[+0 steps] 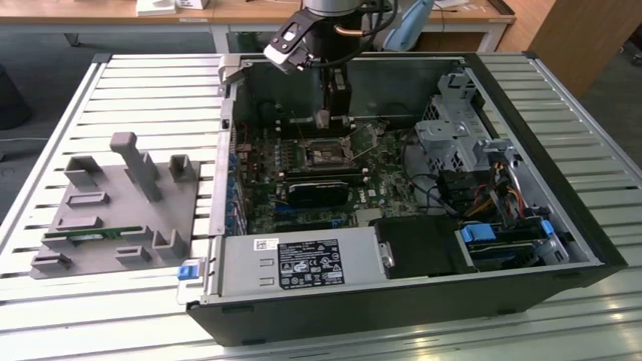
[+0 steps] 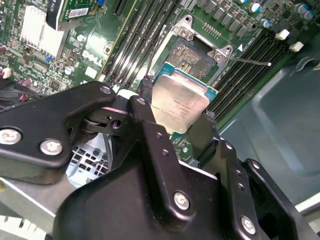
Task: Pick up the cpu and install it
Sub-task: 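Place the cpu into insertion slot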
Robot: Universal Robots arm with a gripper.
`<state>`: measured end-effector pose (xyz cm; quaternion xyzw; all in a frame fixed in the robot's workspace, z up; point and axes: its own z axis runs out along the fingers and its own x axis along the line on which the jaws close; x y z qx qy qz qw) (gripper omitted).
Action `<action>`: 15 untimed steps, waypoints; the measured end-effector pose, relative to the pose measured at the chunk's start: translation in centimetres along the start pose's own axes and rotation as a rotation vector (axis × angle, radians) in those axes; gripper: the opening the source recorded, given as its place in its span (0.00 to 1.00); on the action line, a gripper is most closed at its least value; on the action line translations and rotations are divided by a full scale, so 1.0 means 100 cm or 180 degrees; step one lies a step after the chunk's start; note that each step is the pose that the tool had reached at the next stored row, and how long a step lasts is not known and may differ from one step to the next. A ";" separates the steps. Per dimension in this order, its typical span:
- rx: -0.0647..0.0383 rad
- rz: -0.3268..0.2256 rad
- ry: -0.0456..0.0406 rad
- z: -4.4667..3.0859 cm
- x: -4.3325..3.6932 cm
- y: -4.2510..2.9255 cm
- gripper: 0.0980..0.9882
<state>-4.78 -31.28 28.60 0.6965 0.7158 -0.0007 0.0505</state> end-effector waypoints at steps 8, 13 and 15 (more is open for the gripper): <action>-0.0004 0.0009 0.0123 0.0100 0.0008 -0.0006 0.49; -0.0002 0.0013 0.0126 0.0172 0.0014 -0.0011 0.49; -0.0001 0.0022 0.0125 0.0208 0.0022 -0.0013 0.49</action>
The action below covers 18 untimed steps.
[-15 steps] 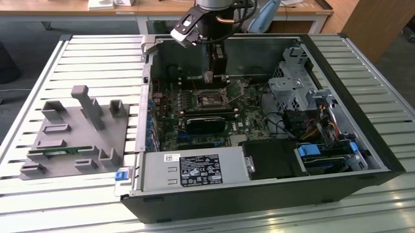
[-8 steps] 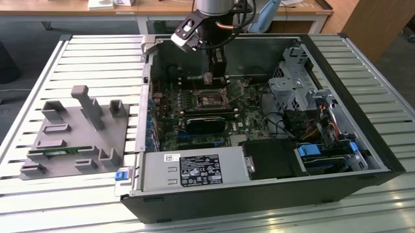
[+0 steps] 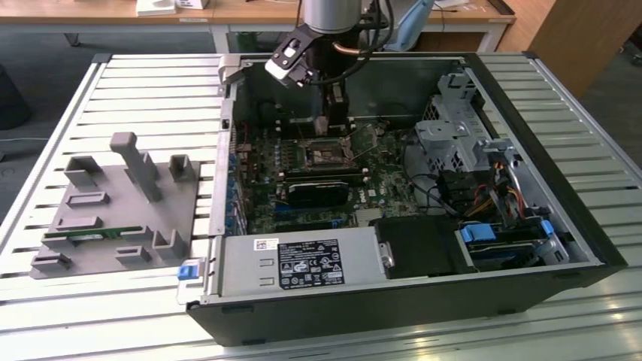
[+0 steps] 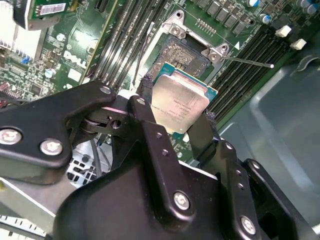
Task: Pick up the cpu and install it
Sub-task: 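Place the cpu into insertion slot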
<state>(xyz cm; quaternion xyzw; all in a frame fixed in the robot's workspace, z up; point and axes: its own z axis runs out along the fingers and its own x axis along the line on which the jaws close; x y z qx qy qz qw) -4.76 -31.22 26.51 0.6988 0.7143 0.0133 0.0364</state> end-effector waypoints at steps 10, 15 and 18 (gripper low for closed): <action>0.0000 0.0003 -0.0001 0.0181 0.0051 -0.0012 0.49; 0.0000 0.0003 -0.0001 0.0270 0.0054 -0.0019 0.49; 0.0000 0.0003 -0.0001 0.0309 0.0051 -0.0024 0.49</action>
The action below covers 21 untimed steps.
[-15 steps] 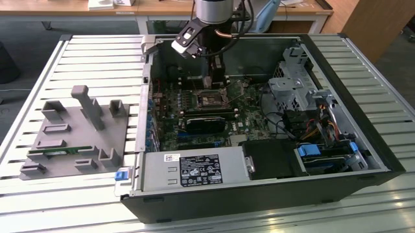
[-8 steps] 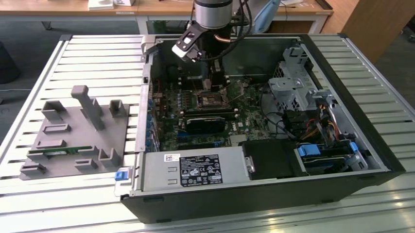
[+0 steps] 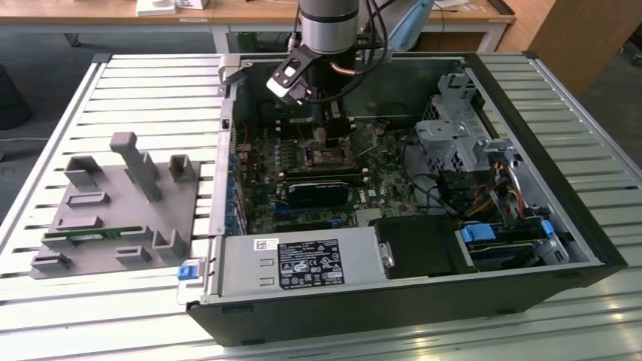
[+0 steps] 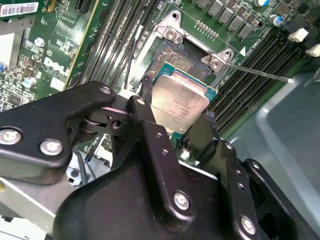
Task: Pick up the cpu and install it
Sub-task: 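Place the cpu into insertion slot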
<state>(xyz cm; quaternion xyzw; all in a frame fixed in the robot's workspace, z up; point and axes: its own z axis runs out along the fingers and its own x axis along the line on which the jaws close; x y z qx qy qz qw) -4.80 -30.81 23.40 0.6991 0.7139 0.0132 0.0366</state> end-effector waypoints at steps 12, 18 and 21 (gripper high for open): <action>0.0000 0.0009 -0.0001 0.0148 0.0005 -0.0033 0.49; 0.0000 0.0015 -0.0001 0.0229 0.0008 -0.0037 0.49; 0.0000 0.0015 -0.0001 0.0241 0.0007 -0.0038 0.49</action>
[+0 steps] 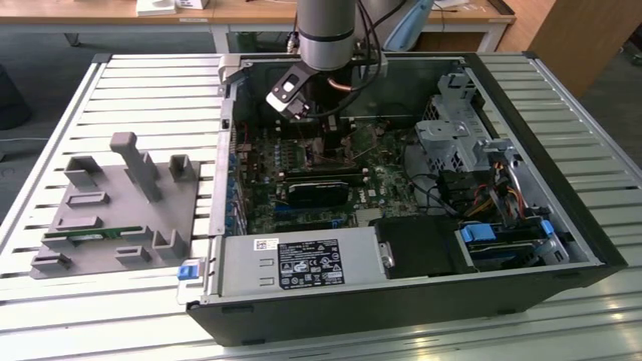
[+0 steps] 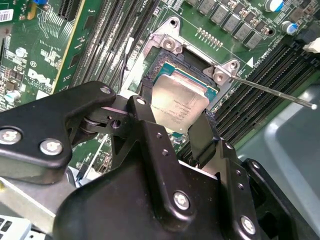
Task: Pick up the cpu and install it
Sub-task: 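Place the cpu into insertion slot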
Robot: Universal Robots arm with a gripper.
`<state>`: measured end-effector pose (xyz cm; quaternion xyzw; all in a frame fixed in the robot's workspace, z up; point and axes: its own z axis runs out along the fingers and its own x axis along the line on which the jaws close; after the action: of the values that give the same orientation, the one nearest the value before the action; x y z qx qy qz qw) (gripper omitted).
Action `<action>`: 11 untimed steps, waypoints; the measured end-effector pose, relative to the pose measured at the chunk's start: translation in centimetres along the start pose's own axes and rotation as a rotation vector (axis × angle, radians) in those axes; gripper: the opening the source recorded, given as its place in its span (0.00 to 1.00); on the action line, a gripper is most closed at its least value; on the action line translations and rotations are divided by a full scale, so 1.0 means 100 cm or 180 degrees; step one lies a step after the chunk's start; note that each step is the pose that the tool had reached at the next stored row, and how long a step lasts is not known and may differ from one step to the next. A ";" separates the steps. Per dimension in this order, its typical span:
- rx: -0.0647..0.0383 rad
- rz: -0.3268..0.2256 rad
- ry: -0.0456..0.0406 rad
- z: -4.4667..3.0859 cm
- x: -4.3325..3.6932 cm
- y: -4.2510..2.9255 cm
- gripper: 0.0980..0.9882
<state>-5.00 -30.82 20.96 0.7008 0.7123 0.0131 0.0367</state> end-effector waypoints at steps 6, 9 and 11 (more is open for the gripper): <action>0.0000 0.0000 0.0000 0.0037 0.0000 -0.0003 0.49; 0.0000 0.0002 0.0000 0.0056 -0.0001 -0.0004 0.49; 0.0000 0.0009 -0.0001 0.0067 -0.0003 -0.0005 0.49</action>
<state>-5.00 -30.88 20.30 0.7019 0.7113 0.0130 0.0367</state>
